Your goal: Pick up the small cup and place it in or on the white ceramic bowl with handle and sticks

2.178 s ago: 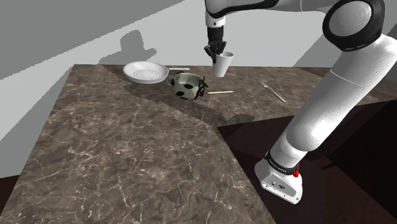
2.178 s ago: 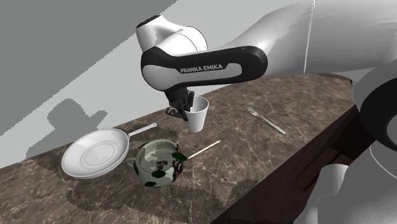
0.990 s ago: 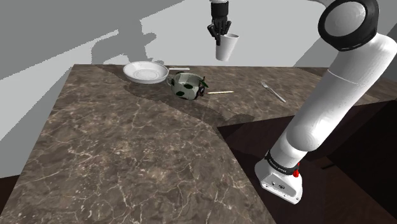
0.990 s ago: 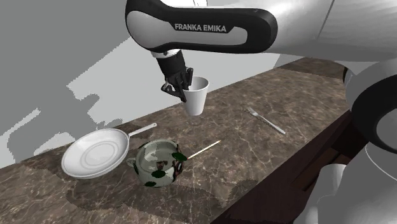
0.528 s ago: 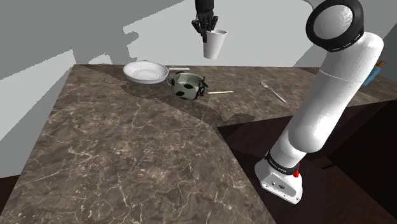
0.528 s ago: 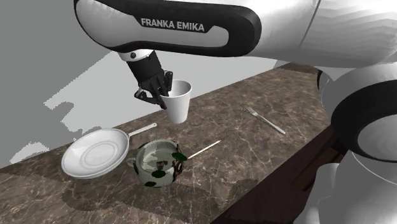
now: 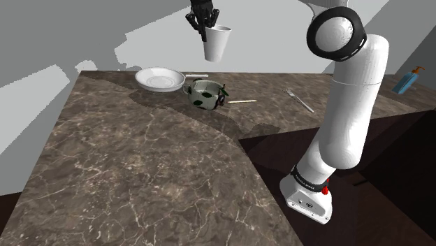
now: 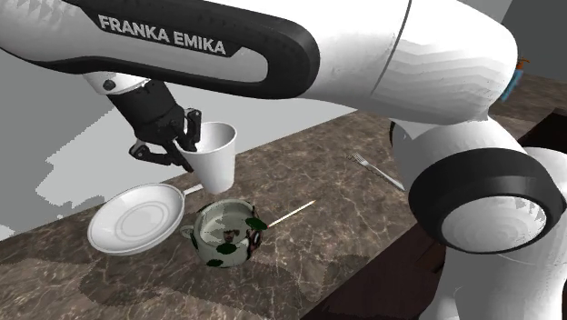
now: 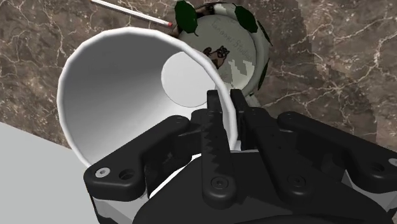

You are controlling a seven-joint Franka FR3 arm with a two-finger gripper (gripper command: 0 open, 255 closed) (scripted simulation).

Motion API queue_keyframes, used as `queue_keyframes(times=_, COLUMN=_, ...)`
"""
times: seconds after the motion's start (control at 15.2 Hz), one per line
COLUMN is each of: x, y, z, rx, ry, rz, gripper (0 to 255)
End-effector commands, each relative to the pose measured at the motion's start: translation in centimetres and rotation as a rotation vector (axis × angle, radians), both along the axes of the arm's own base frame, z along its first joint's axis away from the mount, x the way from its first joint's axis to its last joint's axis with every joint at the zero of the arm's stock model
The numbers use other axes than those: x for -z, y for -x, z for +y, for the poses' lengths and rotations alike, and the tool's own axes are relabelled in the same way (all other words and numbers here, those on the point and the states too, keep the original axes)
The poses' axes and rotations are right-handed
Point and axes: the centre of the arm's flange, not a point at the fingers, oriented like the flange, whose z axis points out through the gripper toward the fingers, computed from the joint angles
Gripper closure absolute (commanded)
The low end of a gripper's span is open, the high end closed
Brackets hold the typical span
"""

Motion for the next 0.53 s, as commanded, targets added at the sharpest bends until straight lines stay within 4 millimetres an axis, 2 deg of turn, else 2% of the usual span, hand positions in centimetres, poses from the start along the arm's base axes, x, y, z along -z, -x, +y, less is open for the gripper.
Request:
queue_keyframes(times=0.0, x=0.4, y=-0.3, z=1.1, rx=0.002, ry=0.0, rz=0.0, gripper=255)
queue_keyframes(times=0.46, x=4.1, y=-0.3, z=1.1, rx=0.002, ry=0.0, rz=0.0, gripper=255)
